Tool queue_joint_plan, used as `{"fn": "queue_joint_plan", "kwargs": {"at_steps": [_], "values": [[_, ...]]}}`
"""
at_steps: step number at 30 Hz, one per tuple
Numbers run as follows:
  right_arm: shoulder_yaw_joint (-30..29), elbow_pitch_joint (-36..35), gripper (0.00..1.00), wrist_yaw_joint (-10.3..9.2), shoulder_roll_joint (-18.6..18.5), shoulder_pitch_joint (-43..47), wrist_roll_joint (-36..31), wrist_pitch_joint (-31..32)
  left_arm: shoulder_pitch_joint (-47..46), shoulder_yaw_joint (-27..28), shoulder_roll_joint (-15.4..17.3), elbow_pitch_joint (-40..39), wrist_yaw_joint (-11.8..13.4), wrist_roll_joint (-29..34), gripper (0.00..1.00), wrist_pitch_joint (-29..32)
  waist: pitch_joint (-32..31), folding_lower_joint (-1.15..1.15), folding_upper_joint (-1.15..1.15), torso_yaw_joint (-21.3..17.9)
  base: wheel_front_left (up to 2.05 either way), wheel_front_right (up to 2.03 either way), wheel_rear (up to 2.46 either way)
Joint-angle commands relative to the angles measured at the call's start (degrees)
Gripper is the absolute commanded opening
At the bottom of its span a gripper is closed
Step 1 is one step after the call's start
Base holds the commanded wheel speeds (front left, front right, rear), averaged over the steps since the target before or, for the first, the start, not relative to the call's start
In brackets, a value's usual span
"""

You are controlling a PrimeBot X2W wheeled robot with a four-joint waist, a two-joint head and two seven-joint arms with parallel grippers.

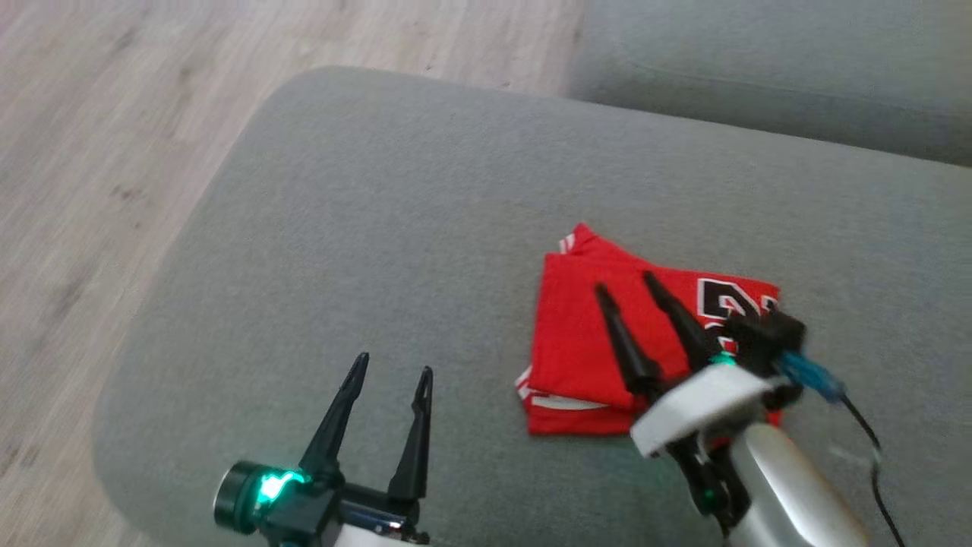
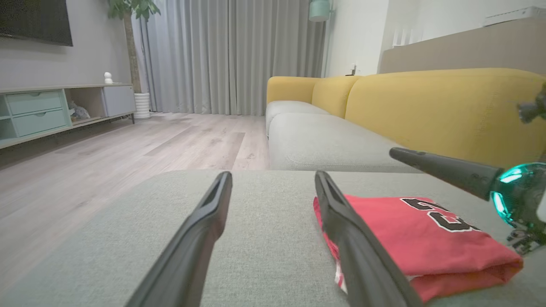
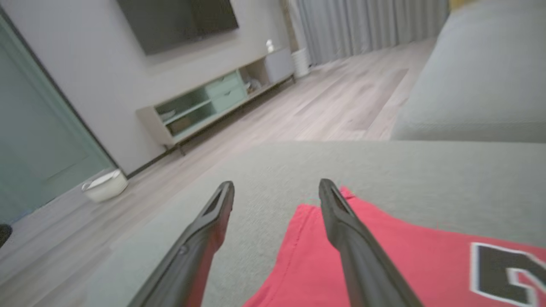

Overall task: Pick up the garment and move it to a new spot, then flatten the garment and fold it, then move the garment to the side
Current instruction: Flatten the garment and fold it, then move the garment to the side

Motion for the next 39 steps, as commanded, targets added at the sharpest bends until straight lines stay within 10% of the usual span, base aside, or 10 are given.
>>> {"fn": "queue_joint_plan", "kwargs": {"at_steps": [1,15,39], "values": [[-0.5,-0.81,1.0,0.37,-0.15,1.01,-0.8,-4.66,0.06,2.75,-0.88,-1.4,0.28,0.13,1.0,-0.37,-2.34,0.0,0.0,-2.72,0.0,0.0,0.0],[-17.11,-12.58,1.0,0.37,-1.34,17.16,-10.99,-10.71,3.8,10.98,-0.56,1.5,1.29,1.56,1.0,-0.37,-8.06,0.0,0.0,-13.58,0.0,0.0,0.0],[-19.27,-12.28,1.0,0.37,0.61,24.73,-13.55,-10.73,8.03,15.33,-1.84,3.71,-1.34,4.83,1.0,-0.37,-11.97,0.0,0.0,-13.92,0.0,0.0,0.0]]}}
